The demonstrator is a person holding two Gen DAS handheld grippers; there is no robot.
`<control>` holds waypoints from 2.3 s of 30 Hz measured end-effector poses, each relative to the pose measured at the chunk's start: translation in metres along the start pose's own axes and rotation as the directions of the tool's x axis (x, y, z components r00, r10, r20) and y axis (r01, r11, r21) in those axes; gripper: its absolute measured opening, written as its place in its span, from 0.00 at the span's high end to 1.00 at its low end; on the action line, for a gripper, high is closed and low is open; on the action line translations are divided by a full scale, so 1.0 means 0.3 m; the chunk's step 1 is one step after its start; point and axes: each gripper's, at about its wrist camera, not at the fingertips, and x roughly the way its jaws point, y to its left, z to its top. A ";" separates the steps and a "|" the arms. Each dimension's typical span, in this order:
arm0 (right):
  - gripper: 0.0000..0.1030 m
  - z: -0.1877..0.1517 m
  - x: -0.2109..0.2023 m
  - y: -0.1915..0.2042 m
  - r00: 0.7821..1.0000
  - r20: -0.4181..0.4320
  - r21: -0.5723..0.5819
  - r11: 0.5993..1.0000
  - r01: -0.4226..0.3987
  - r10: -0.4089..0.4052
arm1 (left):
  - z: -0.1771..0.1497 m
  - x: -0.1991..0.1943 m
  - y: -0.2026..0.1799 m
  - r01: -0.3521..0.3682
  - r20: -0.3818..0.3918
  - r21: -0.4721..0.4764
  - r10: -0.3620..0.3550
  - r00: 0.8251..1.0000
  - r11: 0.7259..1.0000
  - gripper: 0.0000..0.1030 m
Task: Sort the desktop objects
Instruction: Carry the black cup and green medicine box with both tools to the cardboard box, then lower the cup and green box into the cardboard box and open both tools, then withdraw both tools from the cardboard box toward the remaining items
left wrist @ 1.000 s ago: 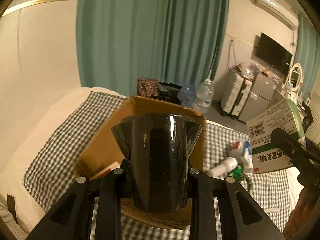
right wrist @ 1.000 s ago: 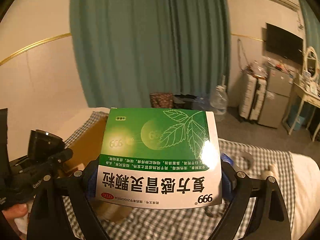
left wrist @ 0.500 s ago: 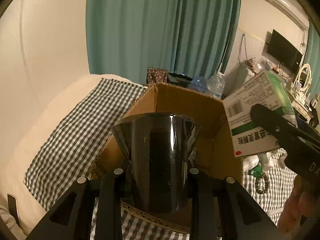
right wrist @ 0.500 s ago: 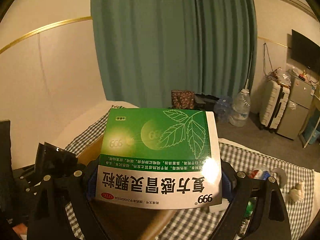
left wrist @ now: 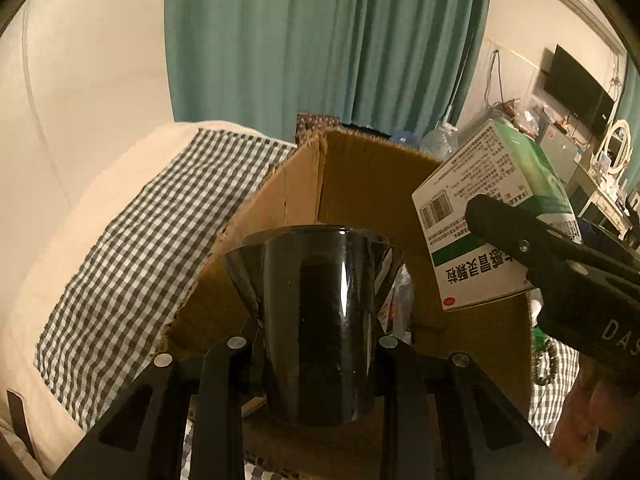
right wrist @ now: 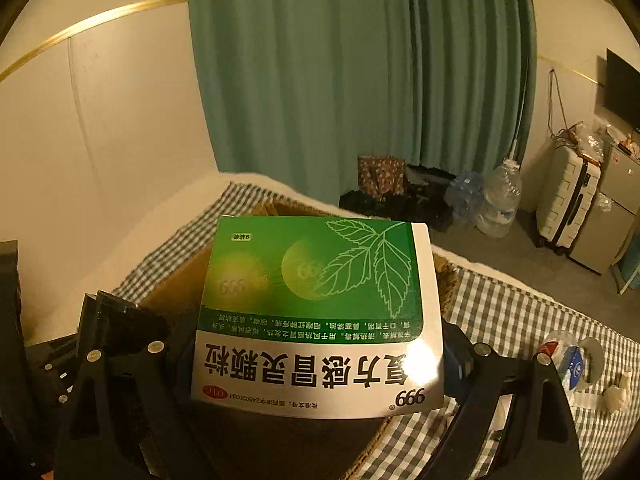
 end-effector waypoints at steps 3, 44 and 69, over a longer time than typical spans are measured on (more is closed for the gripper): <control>0.11 -0.004 0.051 0.005 0.999 -0.051 -0.017 1.000 0.002 -0.003 | -0.008 0.035 0.001 -0.006 -0.028 0.002 0.006 1.000 1.000 0.73; 0.00 0.085 -0.110 0.045 1.000 -0.017 -0.018 1.000 0.011 -0.012 | 0.080 -0.195 -0.078 -0.050 0.091 0.027 0.047 0.995 0.998 0.20; 0.00 0.135 -0.604 0.010 0.984 0.167 0.007 0.998 0.066 -0.066 | 0.093 -0.581 -0.188 -0.057 0.295 0.025 0.047 0.954 0.998 0.00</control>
